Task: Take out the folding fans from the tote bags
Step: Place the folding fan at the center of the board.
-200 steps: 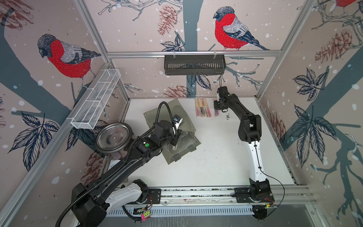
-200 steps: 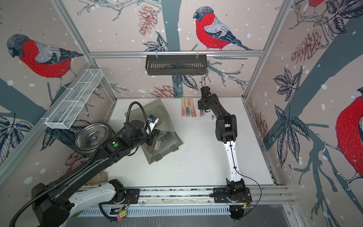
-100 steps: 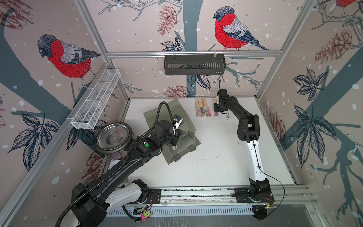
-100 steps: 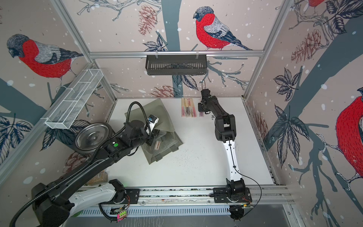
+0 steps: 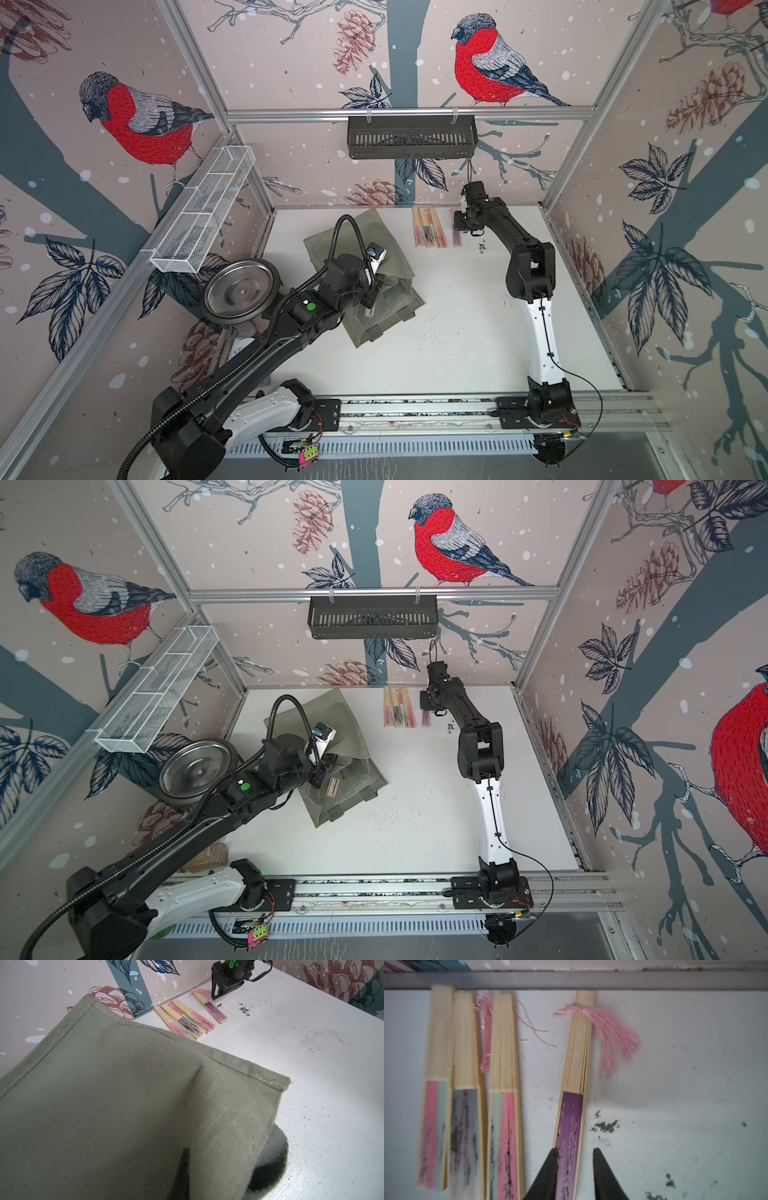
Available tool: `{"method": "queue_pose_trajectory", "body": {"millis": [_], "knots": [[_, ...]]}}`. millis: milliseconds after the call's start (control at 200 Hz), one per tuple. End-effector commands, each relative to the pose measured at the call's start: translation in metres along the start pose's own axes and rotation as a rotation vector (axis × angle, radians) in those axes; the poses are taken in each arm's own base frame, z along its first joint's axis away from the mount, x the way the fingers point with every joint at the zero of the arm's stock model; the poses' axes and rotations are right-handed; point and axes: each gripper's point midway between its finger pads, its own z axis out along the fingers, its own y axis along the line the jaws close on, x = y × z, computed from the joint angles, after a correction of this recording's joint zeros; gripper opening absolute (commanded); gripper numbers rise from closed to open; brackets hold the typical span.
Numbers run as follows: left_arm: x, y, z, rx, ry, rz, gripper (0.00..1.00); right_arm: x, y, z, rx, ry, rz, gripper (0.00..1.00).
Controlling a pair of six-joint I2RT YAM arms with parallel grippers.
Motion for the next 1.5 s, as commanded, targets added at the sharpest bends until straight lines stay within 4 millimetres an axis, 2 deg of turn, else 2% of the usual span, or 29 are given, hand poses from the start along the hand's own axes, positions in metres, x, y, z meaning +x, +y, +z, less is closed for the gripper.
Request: {"method": "queue_pose_trajectory", "body": {"millis": [0,155,355,530,755,1011,1216,1346,1421,1491], "knots": [[-0.009,0.000,-0.002,-0.002,-0.032,0.002,0.00,-0.012,0.005,-0.004,-0.057,-0.056,0.050,0.40],[-0.008,0.000,-0.001,-0.002,-0.029,0.002,0.00,-0.008,0.000,0.024,-0.075,-0.037,0.079,0.52],[-0.007,0.000,0.000,-0.002,-0.024,0.003,0.00,-0.007,-0.001,0.047,-0.099,-0.047,0.085,0.57],[-0.006,0.000,0.002,-0.002,-0.022,0.003,0.00,0.003,0.003,0.062,-0.138,-0.023,0.092,0.54],[-0.005,0.000,0.003,-0.002,-0.015,0.004,0.00,0.014,0.018,0.072,-0.203,0.006,0.100,0.50],[-0.005,0.000,0.003,-0.004,-0.012,0.004,0.00,0.009,0.043,0.063,-0.283,-0.002,0.096,0.50],[-0.005,0.001,0.002,-0.005,-0.016,0.004,0.00,-0.002,0.048,0.052,-0.309,-0.029,0.095,0.51],[-0.005,0.001,0.003,-0.005,-0.014,0.003,0.00,-0.014,0.054,0.033,-0.337,-0.054,0.076,0.53],[-0.005,0.001,0.002,-0.006,-0.016,0.003,0.00,-0.023,0.050,0.015,-0.305,-0.074,0.080,0.53],[-0.005,0.001,0.002,-0.006,-0.016,0.003,0.00,-0.031,0.048,-0.010,-0.279,-0.100,0.084,0.51]]}}
